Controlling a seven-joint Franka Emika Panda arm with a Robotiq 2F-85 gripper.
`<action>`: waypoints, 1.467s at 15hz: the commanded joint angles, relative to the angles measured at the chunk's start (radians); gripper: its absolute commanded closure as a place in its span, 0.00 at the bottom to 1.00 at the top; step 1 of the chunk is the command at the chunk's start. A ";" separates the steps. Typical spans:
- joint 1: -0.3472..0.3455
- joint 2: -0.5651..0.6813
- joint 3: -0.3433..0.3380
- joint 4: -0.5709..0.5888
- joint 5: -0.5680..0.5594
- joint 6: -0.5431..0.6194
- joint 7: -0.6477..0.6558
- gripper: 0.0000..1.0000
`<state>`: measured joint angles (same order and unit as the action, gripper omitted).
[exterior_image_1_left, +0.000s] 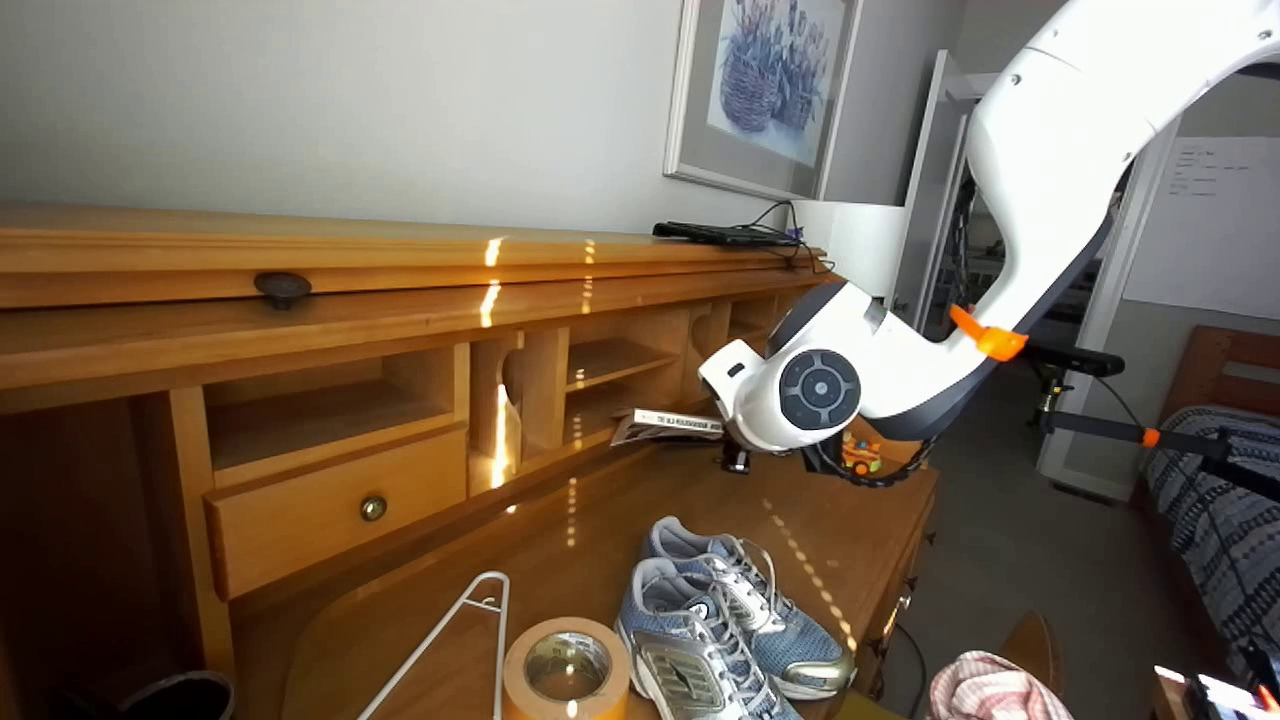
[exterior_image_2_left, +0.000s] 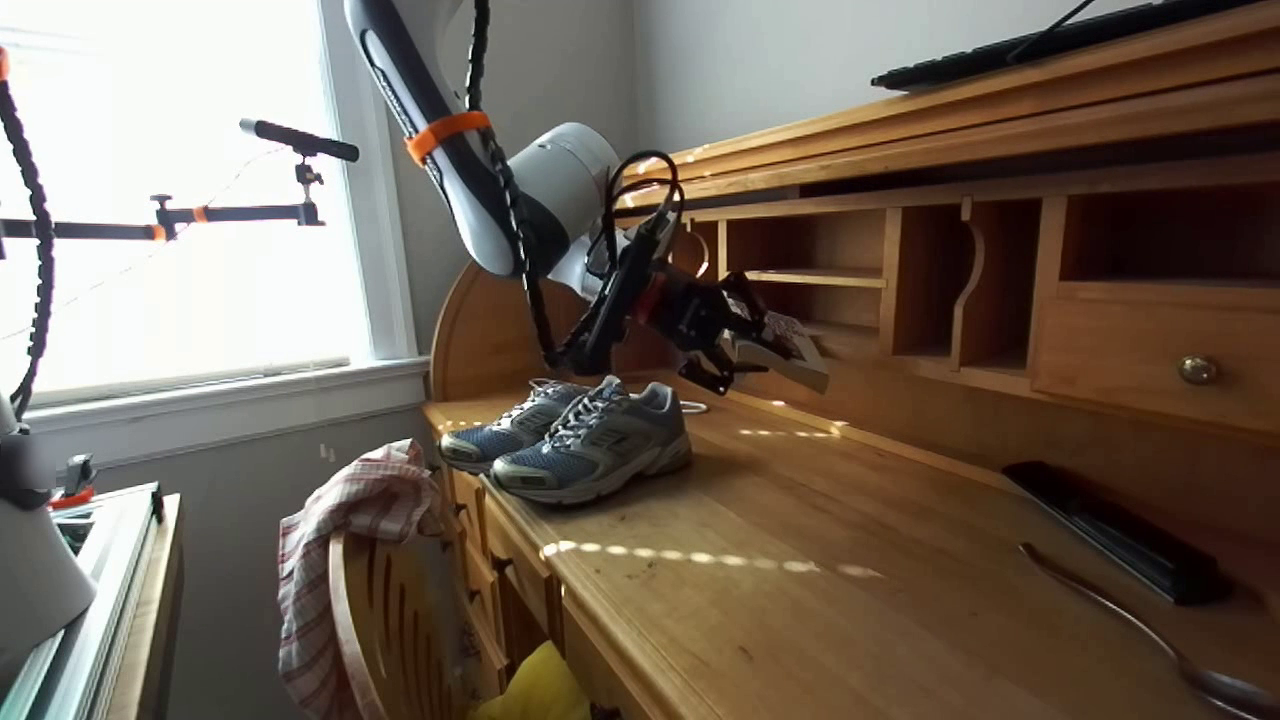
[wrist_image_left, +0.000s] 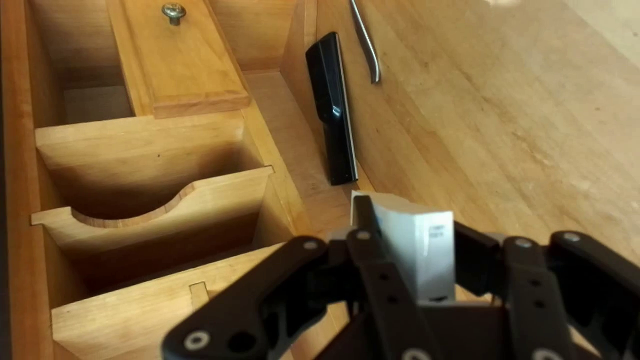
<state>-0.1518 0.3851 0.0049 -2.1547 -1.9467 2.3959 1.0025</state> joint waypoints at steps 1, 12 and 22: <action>0.003 -0.089 -0.001 -0.084 -0.018 0.018 0.014 0.94; 0.014 -0.116 -0.006 -0.086 -0.023 0.006 0.050 0.94; 0.007 0.013 -0.012 0.044 -0.012 -0.006 0.025 0.94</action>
<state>-0.1439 0.3506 -0.0050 -2.1624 -1.9478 2.3956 1.0231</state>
